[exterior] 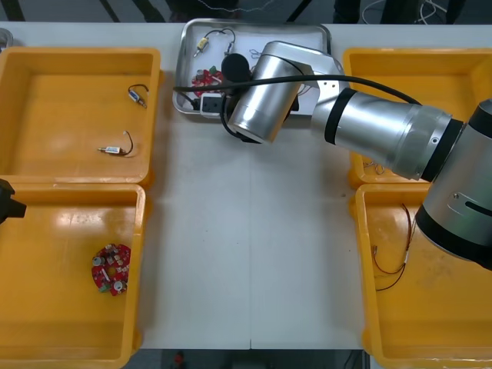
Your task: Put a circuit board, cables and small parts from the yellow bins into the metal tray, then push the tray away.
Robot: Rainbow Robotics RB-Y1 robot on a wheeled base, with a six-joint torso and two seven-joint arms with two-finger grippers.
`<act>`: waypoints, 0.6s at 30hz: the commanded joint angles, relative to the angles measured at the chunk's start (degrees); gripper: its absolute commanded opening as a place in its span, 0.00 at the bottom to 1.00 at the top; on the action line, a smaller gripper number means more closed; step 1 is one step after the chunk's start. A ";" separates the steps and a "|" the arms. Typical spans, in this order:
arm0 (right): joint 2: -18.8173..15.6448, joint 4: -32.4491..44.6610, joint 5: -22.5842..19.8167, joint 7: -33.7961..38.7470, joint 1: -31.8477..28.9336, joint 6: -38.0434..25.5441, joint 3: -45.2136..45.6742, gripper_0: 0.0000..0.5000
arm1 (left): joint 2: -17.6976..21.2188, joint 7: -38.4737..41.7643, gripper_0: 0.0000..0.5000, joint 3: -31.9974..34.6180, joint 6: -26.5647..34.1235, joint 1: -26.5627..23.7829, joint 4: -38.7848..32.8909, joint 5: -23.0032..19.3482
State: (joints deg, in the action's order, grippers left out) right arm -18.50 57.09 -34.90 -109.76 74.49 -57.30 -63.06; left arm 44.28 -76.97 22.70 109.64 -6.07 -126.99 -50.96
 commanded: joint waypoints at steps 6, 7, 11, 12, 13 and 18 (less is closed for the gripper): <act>0.93 11.64 -0.43 -2.47 -1.18 -16.62 13.67 1.00 | 2.48 -6.08 1.00 1.56 0.36 1.15 -1.59 -0.45; 0.93 13.75 0.01 -2.47 -2.33 -18.46 15.16 1.00 | 2.48 -6.08 1.00 1.56 0.36 1.15 -1.59 -0.45; 0.93 20.52 1.59 -2.04 -5.58 -24.97 19.56 1.00 | 2.48 -6.08 1.00 1.56 0.36 1.15 -1.59 -0.45; 1.10 22.89 1.94 -1.86 -6.81 -27.25 21.05 1.00 | 2.48 -6.08 1.00 1.56 0.36 1.15 -1.59 -0.45; 1.10 25.17 2.29 -1.60 -8.04 -29.80 22.63 1.00 | 2.48 -6.08 1.00 1.56 0.36 1.15 -1.59 -0.45; 1.10 33.61 2.47 -0.89 -12.70 -39.56 28.52 1.00 | 2.48 -6.08 1.00 1.56 0.36 1.15 -1.59 -0.45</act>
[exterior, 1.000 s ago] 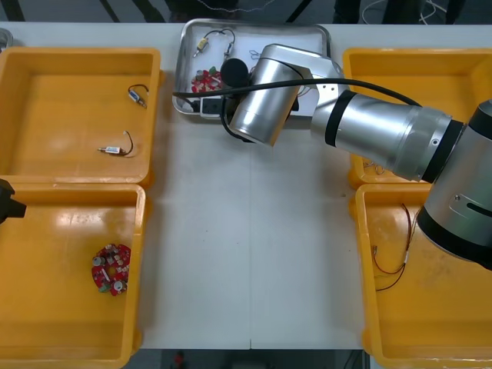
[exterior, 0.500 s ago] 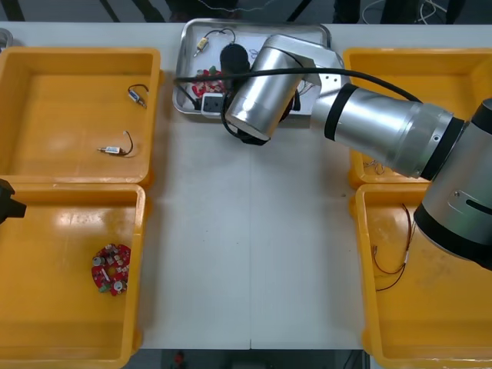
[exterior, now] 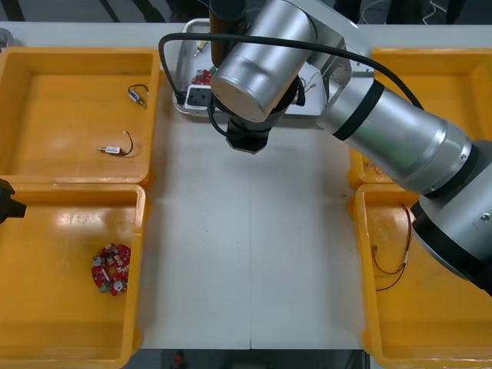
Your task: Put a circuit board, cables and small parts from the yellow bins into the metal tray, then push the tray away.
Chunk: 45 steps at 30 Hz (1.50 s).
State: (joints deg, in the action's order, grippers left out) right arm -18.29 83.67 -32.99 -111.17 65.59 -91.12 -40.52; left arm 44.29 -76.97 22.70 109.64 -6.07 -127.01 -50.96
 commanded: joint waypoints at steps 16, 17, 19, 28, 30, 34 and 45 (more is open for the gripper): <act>-3.41 39.90 0.47 16.08 -23.75 -18.88 21.98 1.00 | 2.47 -6.08 1.00 1.56 0.36 1.15 -1.57 -0.45; -4.21 42.01 0.38 17.75 -25.60 -18.88 22.59 1.00 | 2.47 -6.08 1.00 1.56 0.36 1.15 -1.57 -0.45; -5.44 44.74 0.29 20.30 -28.23 -18.88 23.56 1.00 | 2.47 -6.08 1.00 1.56 0.36 1.15 -1.57 -0.45; -11.41 53.44 -0.94 29.26 -38.78 -18.88 31.91 1.00 | 2.47 -6.08 1.00 1.56 0.36 1.15 -1.57 -0.45; -12.29 54.58 -1.38 29.52 -40.63 -18.88 34.37 1.00 | 2.47 -6.08 1.00 1.56 0.36 1.15 -1.57 -0.45; -13.43 55.55 -3.13 29.88 -44.23 -18.88 40.35 1.00 | 2.47 -6.08 1.00 1.56 0.36 1.15 -1.57 -0.45; -16.95 55.55 -9.02 29.44 -53.46 -18.88 57.05 1.00 | 2.47 -6.08 1.00 1.56 0.36 1.15 -1.57 -0.45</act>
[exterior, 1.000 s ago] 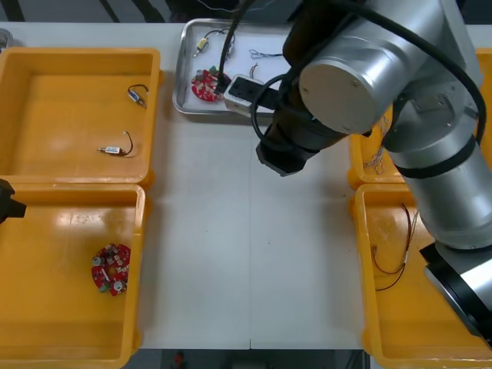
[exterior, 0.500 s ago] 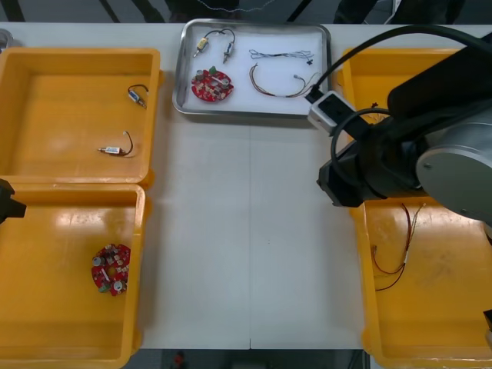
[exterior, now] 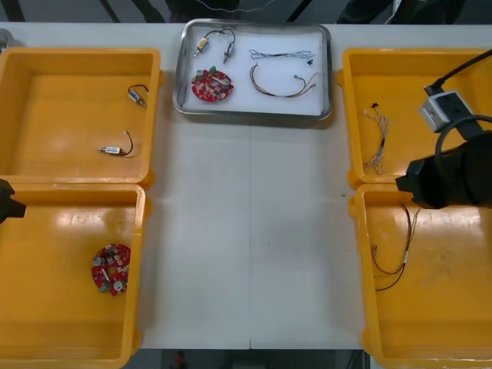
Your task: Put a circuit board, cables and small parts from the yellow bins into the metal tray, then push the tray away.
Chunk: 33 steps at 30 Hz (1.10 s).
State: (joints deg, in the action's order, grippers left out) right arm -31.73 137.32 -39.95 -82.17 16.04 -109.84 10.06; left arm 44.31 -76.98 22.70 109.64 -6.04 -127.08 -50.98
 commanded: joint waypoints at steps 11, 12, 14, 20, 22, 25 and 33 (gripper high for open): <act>-5.36 1.55 -2.76 0.79 -11.29 -0.16 14.90 1.00 | 2.45 -6.08 1.00 1.56 0.36 1.12 -1.50 -0.43; -5.36 1.28 -2.94 0.79 -11.73 -0.16 15.25 1.00 | 2.45 -6.08 1.00 1.56 0.36 1.12 -1.50 -0.43; -5.36 0.93 -3.11 0.87 -12.34 -0.16 15.60 1.00 | 2.45 -6.08 1.00 1.56 0.36 1.12 -1.50 -0.43; -5.28 -1.35 -3.55 1.75 -12.96 -0.16 15.78 1.00 | 2.45 -6.08 1.00 1.56 0.36 1.12 -1.50 -0.43; -5.28 -1.88 -3.64 2.02 -13.14 -0.16 15.78 1.00 | 2.45 -6.08 1.00 1.56 0.36 1.12 -1.50 -0.43; -5.28 -1.88 -3.47 2.46 -13.40 -0.16 15.78 1.00 | 2.45 -6.08 1.00 1.56 0.36 1.12 -1.50 -0.43; -4.92 -1.88 -3.64 4.13 -14.45 -0.16 15.69 1.00 | 2.45 -6.08 1.00 1.56 0.36 1.12 -1.50 -0.43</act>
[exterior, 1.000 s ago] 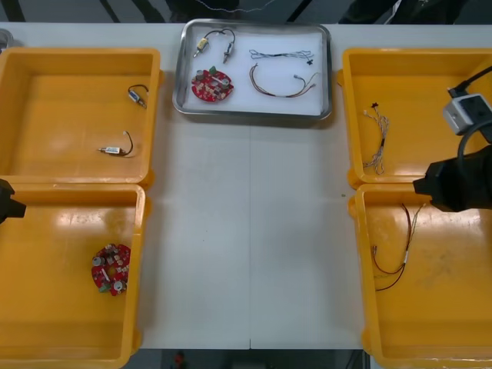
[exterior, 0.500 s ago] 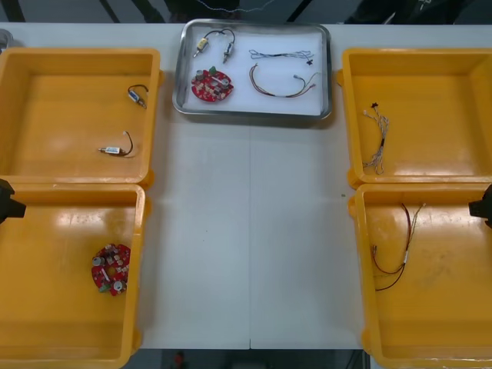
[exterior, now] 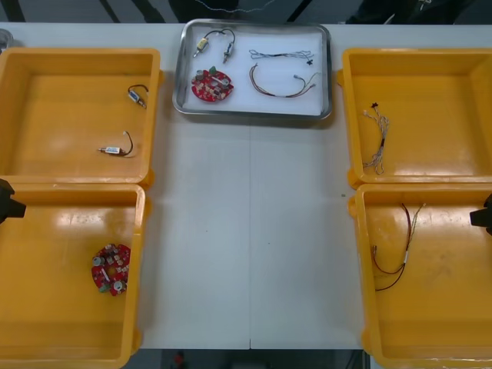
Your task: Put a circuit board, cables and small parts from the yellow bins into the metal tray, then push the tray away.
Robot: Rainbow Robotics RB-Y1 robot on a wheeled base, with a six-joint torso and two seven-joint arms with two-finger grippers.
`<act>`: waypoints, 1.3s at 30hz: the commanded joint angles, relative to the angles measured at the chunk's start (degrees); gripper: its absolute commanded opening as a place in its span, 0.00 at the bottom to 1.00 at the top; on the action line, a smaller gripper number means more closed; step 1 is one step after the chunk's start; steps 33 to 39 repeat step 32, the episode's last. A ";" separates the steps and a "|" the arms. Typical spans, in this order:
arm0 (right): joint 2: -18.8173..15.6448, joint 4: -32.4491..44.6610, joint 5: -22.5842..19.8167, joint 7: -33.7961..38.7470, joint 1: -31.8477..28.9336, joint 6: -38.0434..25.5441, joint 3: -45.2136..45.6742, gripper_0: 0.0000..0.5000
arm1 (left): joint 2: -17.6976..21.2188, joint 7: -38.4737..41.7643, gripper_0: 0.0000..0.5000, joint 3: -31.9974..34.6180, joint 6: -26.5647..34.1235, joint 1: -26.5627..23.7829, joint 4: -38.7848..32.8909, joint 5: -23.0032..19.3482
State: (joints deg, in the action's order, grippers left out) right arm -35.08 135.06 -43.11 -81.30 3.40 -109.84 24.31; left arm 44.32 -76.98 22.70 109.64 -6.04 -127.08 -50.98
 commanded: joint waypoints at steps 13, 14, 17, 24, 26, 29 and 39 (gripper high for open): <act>-1.57 0.38 -0.57 3.52 -1.90 -0.16 1.45 1.00 | 2.44 -6.08 1.00 1.56 0.36 1.12 -1.50 -0.43; -1.57 0.38 -0.57 3.52 -1.90 -0.16 1.45 1.00 | 2.44 -6.08 1.00 1.56 0.36 1.12 -1.50 -0.43; -1.57 0.38 -0.57 3.52 -1.90 -0.16 1.45 1.00 | 2.44 -6.08 1.00 1.56 0.36 1.12 -1.50 -0.43; -1.57 0.38 -0.57 3.52 -1.90 -0.16 1.45 1.00 | 2.44 -6.08 1.00 1.56 0.36 1.12 -1.50 -0.43; -1.57 0.38 -0.57 3.52 -1.90 -0.16 1.45 1.00 | 2.44 -6.08 1.00 1.56 0.36 1.12 -1.50 -0.43; -1.57 0.38 -0.57 3.52 -1.90 -0.16 1.45 1.00 | 2.44 -6.08 1.00 1.56 0.36 1.12 -1.50 -0.43; -1.57 0.38 -0.57 3.52 -1.90 -0.16 1.45 1.00 | 2.44 -6.08 1.00 1.56 0.36 1.12 -1.50 -0.43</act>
